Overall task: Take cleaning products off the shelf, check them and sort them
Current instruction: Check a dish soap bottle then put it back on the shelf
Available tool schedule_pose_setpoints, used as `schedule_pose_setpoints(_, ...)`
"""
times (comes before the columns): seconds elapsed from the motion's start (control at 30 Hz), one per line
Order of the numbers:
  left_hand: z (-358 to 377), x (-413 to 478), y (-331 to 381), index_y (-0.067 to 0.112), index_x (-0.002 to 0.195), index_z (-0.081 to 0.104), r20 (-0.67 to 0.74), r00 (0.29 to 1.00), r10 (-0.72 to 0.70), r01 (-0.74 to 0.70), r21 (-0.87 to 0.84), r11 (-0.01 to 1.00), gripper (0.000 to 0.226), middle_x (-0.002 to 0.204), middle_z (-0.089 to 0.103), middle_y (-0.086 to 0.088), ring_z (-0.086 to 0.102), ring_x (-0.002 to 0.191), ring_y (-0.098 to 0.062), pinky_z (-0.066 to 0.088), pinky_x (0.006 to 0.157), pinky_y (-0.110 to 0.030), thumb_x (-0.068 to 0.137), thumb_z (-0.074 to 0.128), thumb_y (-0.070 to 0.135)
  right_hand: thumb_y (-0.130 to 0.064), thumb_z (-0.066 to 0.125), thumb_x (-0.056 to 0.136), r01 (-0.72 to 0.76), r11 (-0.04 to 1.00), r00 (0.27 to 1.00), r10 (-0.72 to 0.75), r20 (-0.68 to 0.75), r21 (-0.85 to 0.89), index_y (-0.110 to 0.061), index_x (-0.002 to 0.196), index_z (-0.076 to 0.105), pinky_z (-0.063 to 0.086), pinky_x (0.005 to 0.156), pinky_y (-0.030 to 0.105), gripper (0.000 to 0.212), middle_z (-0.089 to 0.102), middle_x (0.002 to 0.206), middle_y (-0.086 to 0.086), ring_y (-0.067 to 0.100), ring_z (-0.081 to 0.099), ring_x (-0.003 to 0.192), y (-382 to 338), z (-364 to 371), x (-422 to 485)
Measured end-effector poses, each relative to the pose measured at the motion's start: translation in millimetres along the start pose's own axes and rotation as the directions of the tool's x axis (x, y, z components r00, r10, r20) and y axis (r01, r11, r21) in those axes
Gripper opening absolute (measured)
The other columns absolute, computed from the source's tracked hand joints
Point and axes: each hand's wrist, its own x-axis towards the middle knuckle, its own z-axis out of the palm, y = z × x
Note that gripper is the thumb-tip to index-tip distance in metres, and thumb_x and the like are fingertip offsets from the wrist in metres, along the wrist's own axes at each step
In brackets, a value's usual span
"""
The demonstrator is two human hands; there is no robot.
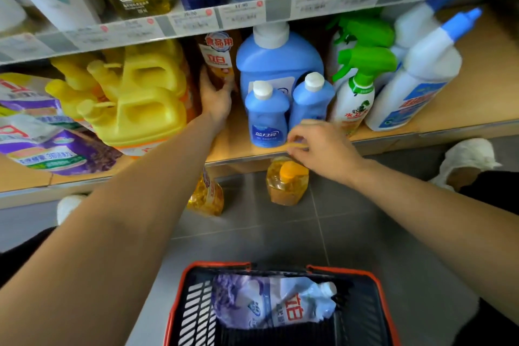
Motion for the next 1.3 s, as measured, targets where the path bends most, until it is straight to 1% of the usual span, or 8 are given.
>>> schedule_pose_setpoints(0.07,3,-10,-10,0.005,0.157,0.027,0.006,1.000,0.016,-0.016,-0.009,1.000,0.071,0.158,0.040,-0.013,0.038,0.146,-0.023,0.033,0.121,-0.039,0.097,0.064,0.007,-0.021,0.076,0.082,0.112,0.991,0.939,-0.131,-0.318,-0.077,-0.009,0.105,0.068,0.050,0.080,0.041,0.027,0.064,0.100,0.008,0.031,0.058,0.098,-14,-11,10)
schedule_pose_setpoints(0.13,6,-20,-19,0.008,0.155,0.032,0.012,1.000,0.029,-0.029,0.017,0.999,0.066,0.157,0.040,-0.011,0.038,0.141,-0.014,0.033,0.120,-0.034,0.097,0.064,0.009,-0.026,0.074,0.081,0.133,0.975,0.870,-0.201,-0.450,-0.179,-0.009,0.120,0.065,0.047,0.089,0.046,0.043,0.061,0.117,0.011,0.034,0.054,0.109,-23,-24,23)
schedule_pose_setpoints(0.3,8,-4,-10,0.010,0.159,0.023,-0.073,0.997,-0.001,-0.002,-0.046,0.999,0.076,0.161,0.036,-0.009,0.037,0.141,-0.014,0.033,0.117,-0.030,0.097,0.066,0.016,-0.053,0.060,0.088,0.102,0.958,0.979,-0.145,-0.146,-0.270,-0.038,0.153,0.033,0.020,0.112,0.050,0.072,0.034,0.160,0.002,0.034,0.027,0.147,-25,-31,43)
schedule_pose_setpoints(0.57,6,16,-16,0.014,0.162,0.013,-0.003,0.996,0.086,-0.086,-0.057,0.995,0.079,0.163,0.033,-0.008,0.032,0.149,-0.020,0.030,0.123,-0.044,0.101,0.062,0.022,-0.046,0.062,0.090,0.145,0.961,0.962,-0.193,-0.195,-0.235,-0.040,0.151,0.037,0.010,0.116,0.052,0.066,0.057,0.140,-0.015,0.028,0.038,0.137,-9,-12,43)
schedule_pose_setpoints(0.77,3,-35,-62,0.016,0.157,0.029,-0.080,0.986,0.144,-0.136,0.097,0.986,0.075,0.155,0.040,-0.008,0.038,0.138,-0.007,0.032,0.121,-0.038,0.094,0.065,0.032,-0.043,0.066,0.086,0.143,0.964,0.932,-0.207,-0.298,-0.224,-0.040,0.149,0.039,0.007,0.114,0.044,0.068,0.062,0.131,-0.019,0.021,0.042,0.125,-8,-3,47)
schedule_pose_setpoints(0.87,1,-32,-63,0.018,0.159,0.026,-0.109,0.991,0.081,-0.068,0.116,0.991,0.083,0.162,0.032,-0.009,0.030,0.148,-0.017,0.025,0.124,-0.037,0.091,0.070,0.039,-0.042,0.066,0.086,0.146,0.970,0.931,-0.200,-0.304,-0.192,-0.040,0.148,0.041,0.006,0.115,0.043,0.067,0.064,0.126,-0.018,0.023,0.045,0.124,-9,-2,48)
schedule_pose_setpoints(1.1,4,10,-24,0.010,0.159,0.021,-0.026,0.991,0.130,-0.132,-0.065,0.989,0.087,0.147,0.044,0.002,0.044,0.134,-0.008,0.040,0.109,-0.019,0.092,0.075,0.020,-0.039,0.065,0.087,0.141,0.976,0.940,-0.186,-0.287,-0.168,-0.039,0.148,0.042,0.005,0.115,0.042,0.065,0.066,0.122,-0.015,0.023,0.044,0.126,-8,-5,48)
schedule_pose_setpoints(1.3,1,-8,-36,0.005,0.148,0.036,-0.165,0.969,0.187,-0.173,0.093,0.980,0.079,0.145,0.051,-0.012,0.050,0.131,-0.019,0.041,0.114,-0.038,0.086,0.080,0.026,-0.040,0.065,0.087,0.137,0.979,0.949,-0.173,-0.264,-0.150,-0.040,0.149,0.041,0.003,0.115,0.041,0.066,0.065,0.125,-0.015,0.024,0.043,0.128,-9,-7,47)
